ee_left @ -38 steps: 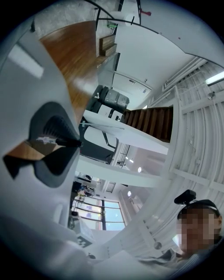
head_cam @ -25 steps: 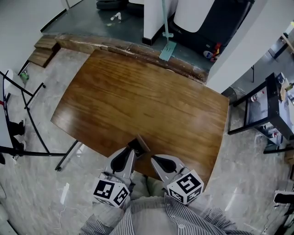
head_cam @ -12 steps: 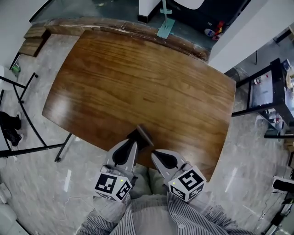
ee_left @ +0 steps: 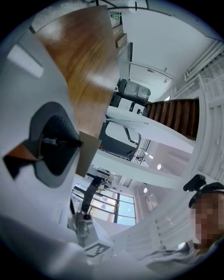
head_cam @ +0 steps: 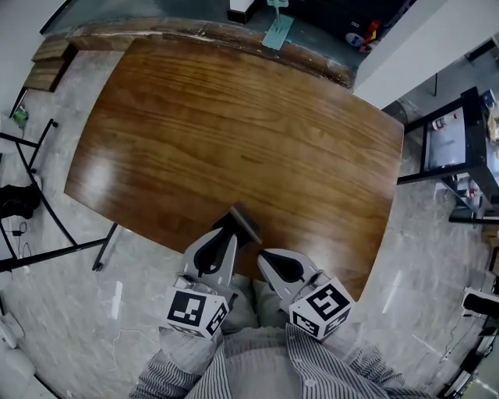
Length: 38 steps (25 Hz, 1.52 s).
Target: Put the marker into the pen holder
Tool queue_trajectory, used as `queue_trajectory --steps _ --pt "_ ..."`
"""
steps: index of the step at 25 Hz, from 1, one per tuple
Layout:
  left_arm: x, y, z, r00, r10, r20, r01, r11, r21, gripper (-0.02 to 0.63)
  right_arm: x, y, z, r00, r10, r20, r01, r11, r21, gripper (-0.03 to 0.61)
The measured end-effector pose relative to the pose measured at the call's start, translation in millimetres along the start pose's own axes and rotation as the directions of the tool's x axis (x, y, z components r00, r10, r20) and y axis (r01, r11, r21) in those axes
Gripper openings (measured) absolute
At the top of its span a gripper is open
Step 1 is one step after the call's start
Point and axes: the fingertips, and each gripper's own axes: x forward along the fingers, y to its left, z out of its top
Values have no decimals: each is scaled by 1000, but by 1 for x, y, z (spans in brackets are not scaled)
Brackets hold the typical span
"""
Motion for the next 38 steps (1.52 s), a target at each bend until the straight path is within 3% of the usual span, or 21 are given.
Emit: queue_trajectory --steps 8,15,25,28,34,38 --pt "5 14 -3 995 94 -31 -91 991 95 63 -5 -4 -2 1000 -20 0 20 1000 13 0" --pt "9 16 -11 993 104 -63 -98 991 94 100 -3 -4 -7 1000 -12 -3 12 1000 27 0" --pt "5 12 -3 997 71 -23 -69 996 54 121 -7 -3 -5 1000 -13 -1 13 1000 3 0" --pt "-5 7 2 999 43 4 -43 999 29 111 -8 3 1 1000 5 1 -5 999 -32 0" --pt "-33 -9 5 999 31 17 -32 999 44 17 -14 23 17 999 46 17 -43 991 -125 0" --pt "-48 -17 8 999 30 25 -31 999 30 8 -17 36 27 998 61 33 -55 983 -178 0"
